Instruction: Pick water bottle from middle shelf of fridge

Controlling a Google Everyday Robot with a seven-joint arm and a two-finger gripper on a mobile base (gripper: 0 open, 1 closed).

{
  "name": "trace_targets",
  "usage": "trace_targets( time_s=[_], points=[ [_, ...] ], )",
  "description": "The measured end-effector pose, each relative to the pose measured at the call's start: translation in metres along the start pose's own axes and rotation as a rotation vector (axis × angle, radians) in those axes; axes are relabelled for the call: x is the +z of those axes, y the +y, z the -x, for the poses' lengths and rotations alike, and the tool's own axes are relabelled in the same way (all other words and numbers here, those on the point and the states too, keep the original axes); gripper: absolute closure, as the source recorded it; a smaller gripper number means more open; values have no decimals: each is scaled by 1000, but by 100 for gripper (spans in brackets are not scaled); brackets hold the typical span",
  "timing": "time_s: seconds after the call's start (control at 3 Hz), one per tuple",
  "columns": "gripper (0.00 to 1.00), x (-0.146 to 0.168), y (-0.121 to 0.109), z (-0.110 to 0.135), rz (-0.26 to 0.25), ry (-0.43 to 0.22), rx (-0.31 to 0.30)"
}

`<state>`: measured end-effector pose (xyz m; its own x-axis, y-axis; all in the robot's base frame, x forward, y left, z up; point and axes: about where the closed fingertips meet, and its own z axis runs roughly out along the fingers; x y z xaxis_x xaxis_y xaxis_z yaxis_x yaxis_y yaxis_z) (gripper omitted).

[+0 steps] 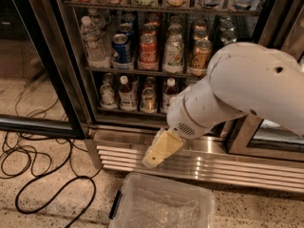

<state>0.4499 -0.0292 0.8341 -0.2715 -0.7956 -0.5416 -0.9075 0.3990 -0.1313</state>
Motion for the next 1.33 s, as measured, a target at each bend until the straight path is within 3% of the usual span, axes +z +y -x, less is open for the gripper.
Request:
trace_targets(
  time_s=[0.33, 0.67, 1.0, 1.33],
  points=[
    [0, 51, 25, 9, 3, -16, -13],
    [0, 95, 29, 30, -53, -46, -7],
    [0, 95, 20, 40, -96, -73, 23],
    [0, 95, 20, 39, -93, -71, 26]
  ],
)
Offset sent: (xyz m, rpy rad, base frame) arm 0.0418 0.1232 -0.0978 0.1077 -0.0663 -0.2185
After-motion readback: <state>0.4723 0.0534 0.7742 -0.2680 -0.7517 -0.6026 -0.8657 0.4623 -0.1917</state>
